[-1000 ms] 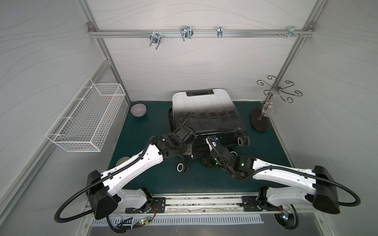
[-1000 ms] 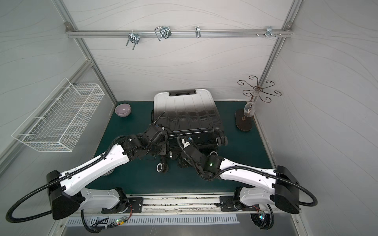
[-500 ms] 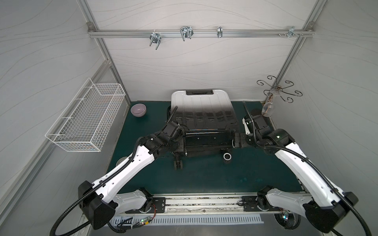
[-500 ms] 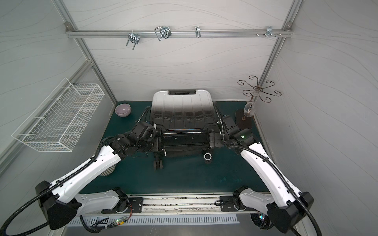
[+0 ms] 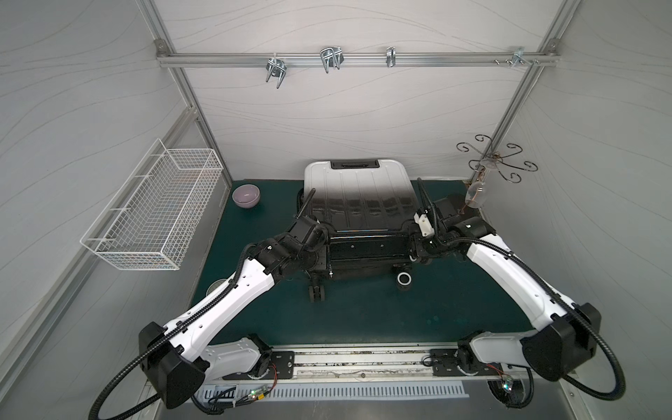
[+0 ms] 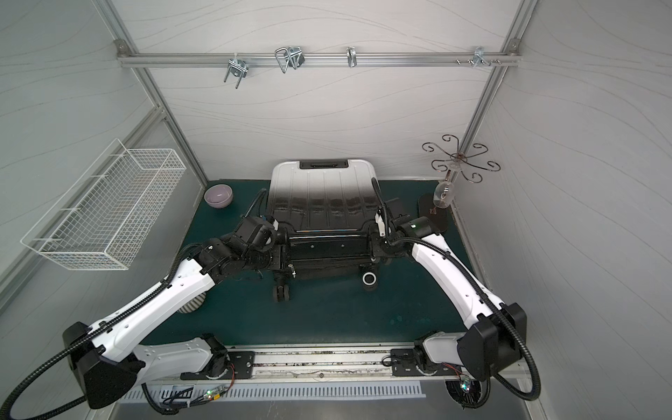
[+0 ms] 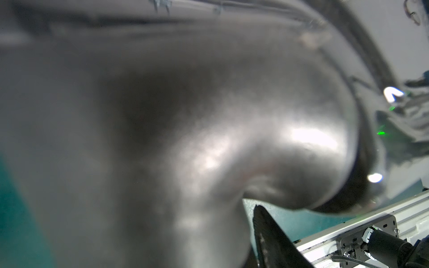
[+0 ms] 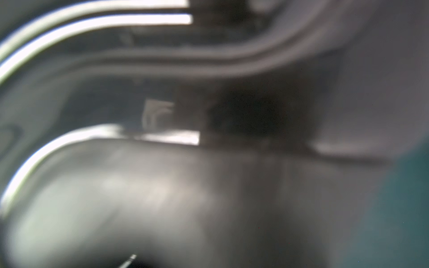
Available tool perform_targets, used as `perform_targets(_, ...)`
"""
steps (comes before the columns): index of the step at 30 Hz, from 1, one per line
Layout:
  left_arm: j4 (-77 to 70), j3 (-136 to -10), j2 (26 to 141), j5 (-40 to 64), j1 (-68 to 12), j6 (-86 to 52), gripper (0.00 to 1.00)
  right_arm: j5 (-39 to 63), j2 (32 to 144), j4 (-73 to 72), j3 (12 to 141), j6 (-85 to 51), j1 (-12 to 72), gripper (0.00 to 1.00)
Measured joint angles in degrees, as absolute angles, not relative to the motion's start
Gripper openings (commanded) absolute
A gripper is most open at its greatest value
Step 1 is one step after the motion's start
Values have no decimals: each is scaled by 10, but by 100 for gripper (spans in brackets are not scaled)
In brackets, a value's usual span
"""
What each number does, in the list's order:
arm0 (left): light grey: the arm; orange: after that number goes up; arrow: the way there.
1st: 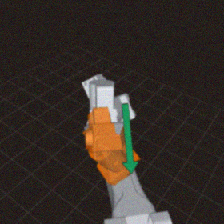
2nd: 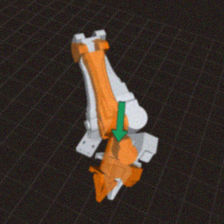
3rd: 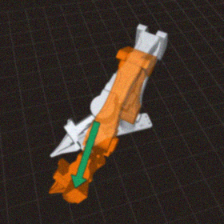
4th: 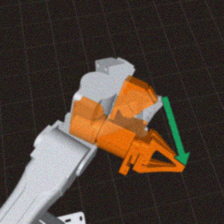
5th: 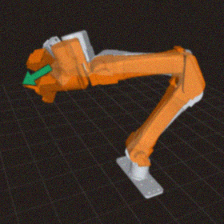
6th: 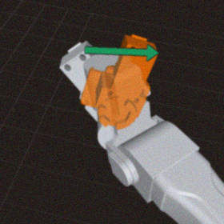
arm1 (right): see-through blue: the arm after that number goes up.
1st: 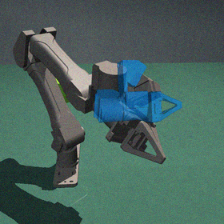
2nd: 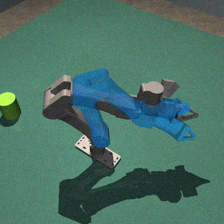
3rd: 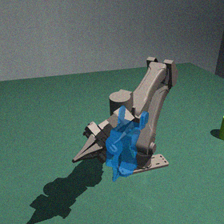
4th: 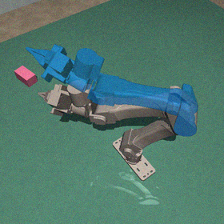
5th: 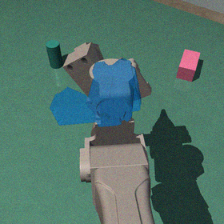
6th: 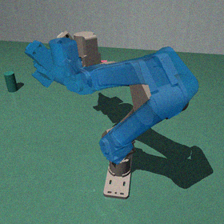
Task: Close the suitcase zippers
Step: Pick up the suitcase from the center of the board.
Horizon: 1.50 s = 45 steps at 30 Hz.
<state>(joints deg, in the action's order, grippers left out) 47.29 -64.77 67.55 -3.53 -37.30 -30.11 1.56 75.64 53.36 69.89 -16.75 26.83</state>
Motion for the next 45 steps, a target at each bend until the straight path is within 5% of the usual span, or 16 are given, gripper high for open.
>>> perform_targets(4, 474, -647, 668, -36, -372, -300, 2, 28, 756, 532, 698, -167, 267, 13)
perform_targets(8, 492, -645, 650, -43, -371, -302, 26, 65, 756, 532, 699, -173, 261, 0)
perform_targets(12, 528, -645, 620, -59, -372, -306, 51, 130, 755, 531, 699, -189, 253, 0)
perform_targets(22, 570, -648, 501, -109, -372, -332, 73, 229, 750, 520, 694, -219, 239, 0)
perform_targets(31, 595, -693, 506, -113, -379, -338, 65, 290, 750, 465, 658, -278, 210, 0)
perform_targets(45, 509, -499, 511, -83, -495, -434, 74, 319, 750, 392, 647, -368, 203, 0)
